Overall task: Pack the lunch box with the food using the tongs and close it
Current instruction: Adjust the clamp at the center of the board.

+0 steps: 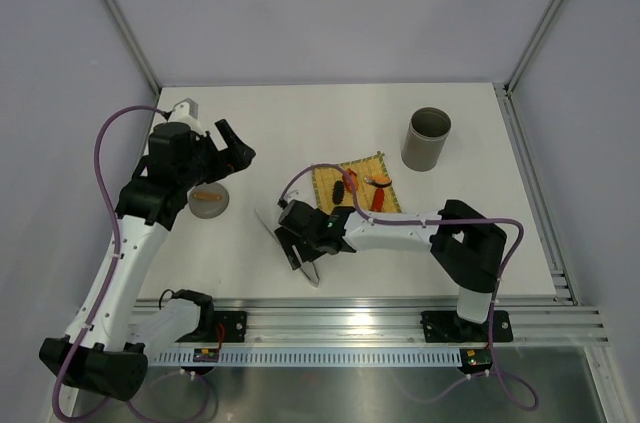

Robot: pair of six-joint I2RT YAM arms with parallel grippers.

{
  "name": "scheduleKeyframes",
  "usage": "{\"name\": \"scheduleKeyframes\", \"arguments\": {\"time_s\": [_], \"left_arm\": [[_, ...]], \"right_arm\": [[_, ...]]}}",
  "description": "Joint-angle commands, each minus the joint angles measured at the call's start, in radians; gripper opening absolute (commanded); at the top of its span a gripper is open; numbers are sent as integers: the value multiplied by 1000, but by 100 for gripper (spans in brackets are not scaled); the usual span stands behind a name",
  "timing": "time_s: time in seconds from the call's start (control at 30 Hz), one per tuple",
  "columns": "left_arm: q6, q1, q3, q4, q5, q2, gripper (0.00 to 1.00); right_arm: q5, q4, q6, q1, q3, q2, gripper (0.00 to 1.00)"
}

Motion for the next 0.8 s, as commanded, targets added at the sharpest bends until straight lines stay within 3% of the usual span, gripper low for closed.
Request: {"name": "scheduleKeyframes", "arguments": {"time_s": [0.0, 0.17, 0.4, 0.77], "left_arm": [[2, 5, 20, 19, -1, -27, 98], [2, 5, 22, 20, 10, -29, 98], [2, 5, 17, 20, 12, -27, 98], [2, 5, 20, 28, 19, -13, 98]], "right_arm": [[81, -16, 7, 24, 39, 4, 80], [114, -21, 8, 41, 51, 43, 85], [205, -44, 2, 91, 114, 148, 83], [341, -68, 16, 102, 186, 215, 58]]}}
